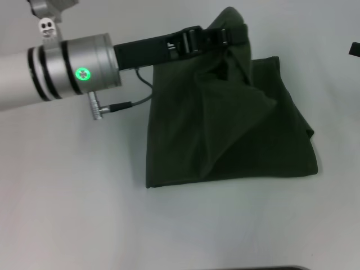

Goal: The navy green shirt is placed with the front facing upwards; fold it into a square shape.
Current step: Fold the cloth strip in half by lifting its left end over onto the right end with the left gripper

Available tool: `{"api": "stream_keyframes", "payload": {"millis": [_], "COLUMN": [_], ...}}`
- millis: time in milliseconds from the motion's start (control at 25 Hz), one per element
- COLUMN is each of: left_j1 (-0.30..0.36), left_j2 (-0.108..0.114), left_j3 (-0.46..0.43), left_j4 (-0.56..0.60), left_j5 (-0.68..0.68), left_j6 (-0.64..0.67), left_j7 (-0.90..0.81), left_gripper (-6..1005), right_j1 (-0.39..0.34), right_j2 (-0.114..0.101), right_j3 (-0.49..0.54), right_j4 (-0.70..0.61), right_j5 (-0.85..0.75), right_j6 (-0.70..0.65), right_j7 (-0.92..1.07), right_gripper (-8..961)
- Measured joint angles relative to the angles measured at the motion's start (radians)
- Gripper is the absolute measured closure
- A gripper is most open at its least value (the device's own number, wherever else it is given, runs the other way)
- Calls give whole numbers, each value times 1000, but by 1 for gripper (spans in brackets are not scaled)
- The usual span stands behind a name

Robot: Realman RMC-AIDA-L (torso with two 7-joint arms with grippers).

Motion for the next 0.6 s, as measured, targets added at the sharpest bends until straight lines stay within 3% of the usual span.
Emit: {"api": "stream_keyframes", "payload": {"millis": [400, 600], "left_j1": [-67, -74], "left_j2": [-4, -4], "left_j3": [-7, -15], "left_j4": [-257, -316], "left_j5": [-27, -51], "left_j6": [-157, -201], "left_j7": [163, 215], "left_gripper": [838, 833], "right_j1": [-20, -16], "right_j2": [-10, -7], "right_j3": [1, 1], "right_j4": [0, 0], "right_j5": [1, 2], "right_j6": [-3, -3], "right_j7": [0, -1], "right_gripper": [928, 927]}}
